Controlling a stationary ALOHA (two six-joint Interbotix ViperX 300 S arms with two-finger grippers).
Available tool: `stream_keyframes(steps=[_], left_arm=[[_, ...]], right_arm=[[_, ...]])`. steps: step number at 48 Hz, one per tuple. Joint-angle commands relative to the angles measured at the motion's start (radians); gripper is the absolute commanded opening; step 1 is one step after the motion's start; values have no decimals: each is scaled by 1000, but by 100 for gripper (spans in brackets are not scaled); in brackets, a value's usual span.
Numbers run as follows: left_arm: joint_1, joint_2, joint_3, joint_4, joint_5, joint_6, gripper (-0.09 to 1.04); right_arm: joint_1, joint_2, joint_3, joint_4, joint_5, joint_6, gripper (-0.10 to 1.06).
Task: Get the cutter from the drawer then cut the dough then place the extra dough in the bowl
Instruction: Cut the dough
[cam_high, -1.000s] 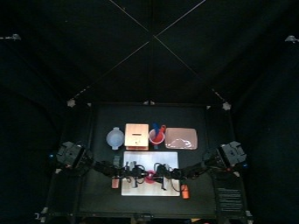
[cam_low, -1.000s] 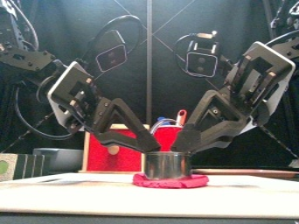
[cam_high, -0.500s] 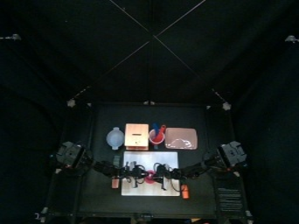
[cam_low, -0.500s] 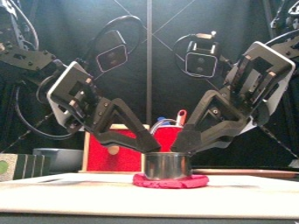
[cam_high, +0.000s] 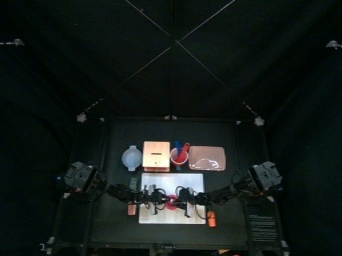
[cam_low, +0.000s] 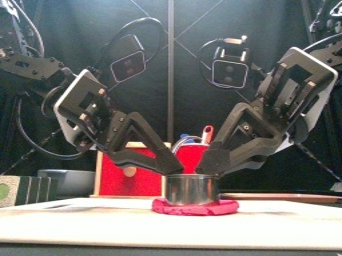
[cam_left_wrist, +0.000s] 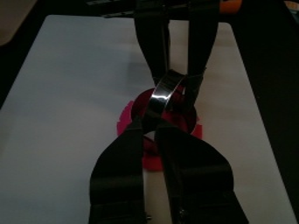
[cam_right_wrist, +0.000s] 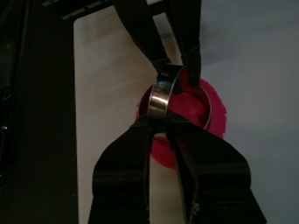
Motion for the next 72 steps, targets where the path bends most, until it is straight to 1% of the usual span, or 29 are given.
stream_keyframes(steps=[1,7,15,26,30,34,38,43,49,62,72], left_arm=[[-86,31,5,-5,67,-5,39],[-77,26,3,-5,66,-5,40],[-58,23,2,-3,58,-3,40],[-44,8,-9,-3,41,-3,41],[-40,5,-14,-2,37,0,42],[-38,5,-15,0,29,0,45],[-38,5,-15,2,17,0,49],[-38,3,-17,3,12,0,55],[-38,-2,-17,3,12,0,60],[-38,-21,-6,0,5,0,62],[-34,-52,12,3,-44,3,62]], right_arm=[[-17,40,3,6,43,18,37],[-20,40,0,6,44,15,37],[-37,28,3,2,48,9,37],[-52,-6,-5,-60,51,11,38],[-54,-12,-6,-71,55,14,39],[-54,-17,-12,-77,58,14,43],[-54,-18,-21,-75,58,14,49],[-60,-18,-28,-69,58,20,59],[-63,-18,-32,-71,58,20,67],[-66,-41,-29,-80,58,14,68],[-66,-86,-25,-98,58,14,69]])
